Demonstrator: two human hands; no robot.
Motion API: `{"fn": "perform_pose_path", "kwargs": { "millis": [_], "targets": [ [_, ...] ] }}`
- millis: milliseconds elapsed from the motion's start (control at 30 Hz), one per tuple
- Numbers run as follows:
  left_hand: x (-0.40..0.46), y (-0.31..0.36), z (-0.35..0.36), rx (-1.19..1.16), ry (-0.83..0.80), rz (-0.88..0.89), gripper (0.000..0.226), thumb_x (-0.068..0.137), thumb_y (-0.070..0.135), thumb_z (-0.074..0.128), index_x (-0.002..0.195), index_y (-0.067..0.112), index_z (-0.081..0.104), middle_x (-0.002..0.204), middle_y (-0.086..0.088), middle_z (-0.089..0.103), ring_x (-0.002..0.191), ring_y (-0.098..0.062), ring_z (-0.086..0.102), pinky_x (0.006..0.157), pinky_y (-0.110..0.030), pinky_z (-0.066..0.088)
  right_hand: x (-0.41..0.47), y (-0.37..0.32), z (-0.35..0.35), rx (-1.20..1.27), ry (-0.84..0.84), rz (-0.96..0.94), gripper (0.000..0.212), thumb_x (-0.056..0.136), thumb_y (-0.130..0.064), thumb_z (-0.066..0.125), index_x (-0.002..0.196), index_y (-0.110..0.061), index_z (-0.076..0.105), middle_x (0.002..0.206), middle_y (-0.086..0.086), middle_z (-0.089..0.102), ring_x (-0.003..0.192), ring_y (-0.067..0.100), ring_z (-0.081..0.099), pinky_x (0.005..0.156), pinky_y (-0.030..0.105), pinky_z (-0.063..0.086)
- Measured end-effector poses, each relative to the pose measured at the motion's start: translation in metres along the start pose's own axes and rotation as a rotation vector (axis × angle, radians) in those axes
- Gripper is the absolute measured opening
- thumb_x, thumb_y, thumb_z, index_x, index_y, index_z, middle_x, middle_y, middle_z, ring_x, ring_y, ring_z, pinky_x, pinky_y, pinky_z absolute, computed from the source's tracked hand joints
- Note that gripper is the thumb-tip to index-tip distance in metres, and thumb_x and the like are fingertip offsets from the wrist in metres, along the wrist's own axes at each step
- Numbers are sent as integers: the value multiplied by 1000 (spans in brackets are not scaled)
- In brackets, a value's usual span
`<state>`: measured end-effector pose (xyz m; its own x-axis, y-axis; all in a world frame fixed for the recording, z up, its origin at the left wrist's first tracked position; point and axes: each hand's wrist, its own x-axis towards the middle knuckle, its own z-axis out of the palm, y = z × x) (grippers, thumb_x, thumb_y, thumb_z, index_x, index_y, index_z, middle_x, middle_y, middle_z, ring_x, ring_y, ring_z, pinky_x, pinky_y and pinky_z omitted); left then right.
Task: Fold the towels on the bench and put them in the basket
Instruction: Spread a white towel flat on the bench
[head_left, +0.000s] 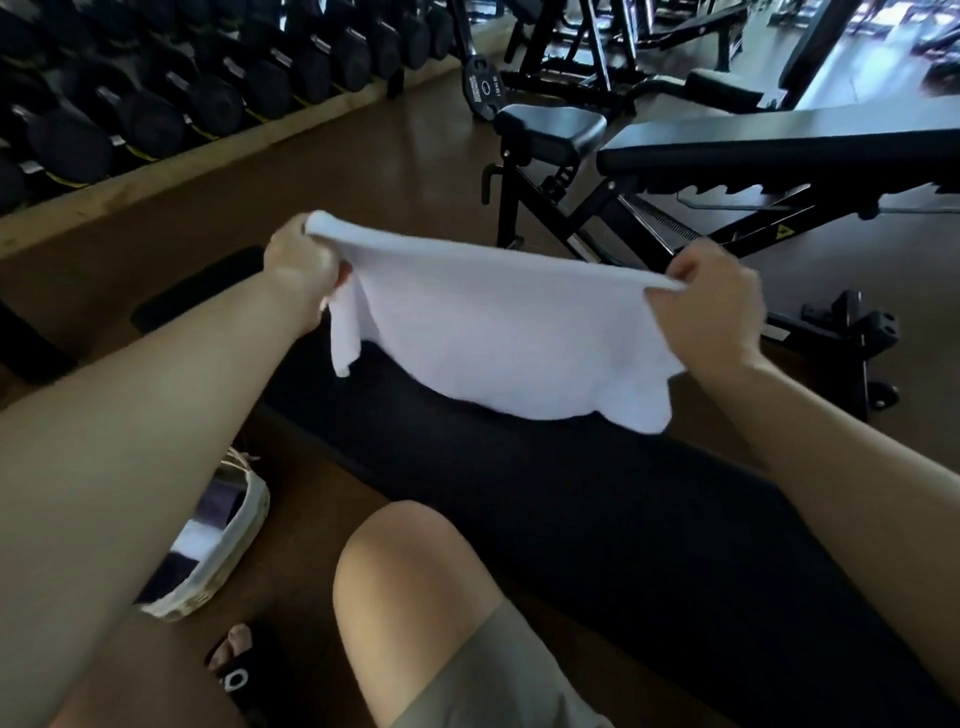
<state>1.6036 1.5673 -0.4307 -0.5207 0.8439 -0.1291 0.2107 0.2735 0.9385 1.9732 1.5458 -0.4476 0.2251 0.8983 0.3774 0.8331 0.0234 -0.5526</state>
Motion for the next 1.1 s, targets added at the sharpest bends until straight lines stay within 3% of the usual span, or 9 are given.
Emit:
{"fn": "perform_pose_path", "kwargs": {
  "millis": [133, 200, 267, 333, 433, 600, 667, 833, 1100],
  "targets": [
    [9, 38, 3, 267, 188, 437, 42, 98, 18, 36, 130, 7, 61, 130, -22, 61, 121, -37, 57, 98, -42, 47, 8, -7, -25, 46, 277, -87, 13, 83, -12, 56, 95, -18, 59, 79, -2, 59, 73, 22, 55, 70, 32, 39],
    [15, 33, 0, 284, 134, 586, 34, 88, 18, 35, 99, -5, 57, 102, -29, 60, 94, -42, 60, 80, -51, 47, -2, -5, -28, 28, 276, -169, 12, 83, -12, 59, 94, -18, 57, 78, 0, 59, 72, 24, 56, 67, 35, 43],
    [21, 9, -7, 417, 63, 624, 20, 89, 17, 35, 88, 12, 54, 91, -20, 56, 81, -33, 57, 72, -47, 47, -26, 4, -23, -14, 212, -205, 15, 81, -11, 66, 89, -19, 55, 74, 0, 59, 69, 27, 57, 64, 38, 45],
    [27, -31, -16, 579, 12, 542, 31, 98, 15, 41, 123, 17, 61, 130, -23, 54, 114, -39, 57, 93, -45, 48, -61, 15, -10, -93, 104, -173, 21, 76, -8, 70, 84, -19, 54, 68, 1, 57, 63, 31, 55, 61, 35, 37],
    [26, -99, -28, 875, -126, 376, 58, 99, 11, 50, 156, 17, 37, 164, -20, 21, 144, -43, 31, 114, -53, 35, -123, 35, 19, -219, -99, -230, 31, 64, -7, 78, 78, -21, 55, 59, -7, 47, 53, 32, 60, 53, 28, 30],
    [12, -168, -42, 1314, -280, 355, 68, 99, 28, 51, 161, 22, 23, 168, -19, 11, 148, -42, 22, 121, -48, 23, -193, 56, 55, -209, -458, -281, 26, 81, -27, 72, 83, -27, 46, 65, -9, 57, 52, 17, 58, 43, 25, 37],
    [7, -181, -49, 1342, -290, 315, 67, 102, 32, 48, 162, 25, 19, 168, -19, 9, 148, -42, 21, 121, -47, 22, -206, 56, 59, -208, -517, -286, 20, 84, -34, 65, 85, -27, 47, 68, -8, 60, 55, 18, 60, 48, 31, 47],
    [-1, -191, -64, 1286, -274, 156, 67, 103, 22, 38, 163, 33, 11, 170, -14, 1, 152, -37, 13, 122, -46, 21, -211, 53, 55, -207, -630, -323, 22, 82, -48, 53, 87, -29, 43, 71, -10, 60, 59, 16, 60, 53, 27, 43],
    [-15, -168, -52, 1399, -228, 23, 68, 102, 32, 38, 162, 32, 4, 168, -20, 6, 152, -42, 10, 122, -56, 11, -201, 34, 38, -258, -1056, -394, 26, 89, -48, 56, 98, -25, 48, 90, -5, 65, 84, 22, 63, 76, 36, 51]
  ]
}}
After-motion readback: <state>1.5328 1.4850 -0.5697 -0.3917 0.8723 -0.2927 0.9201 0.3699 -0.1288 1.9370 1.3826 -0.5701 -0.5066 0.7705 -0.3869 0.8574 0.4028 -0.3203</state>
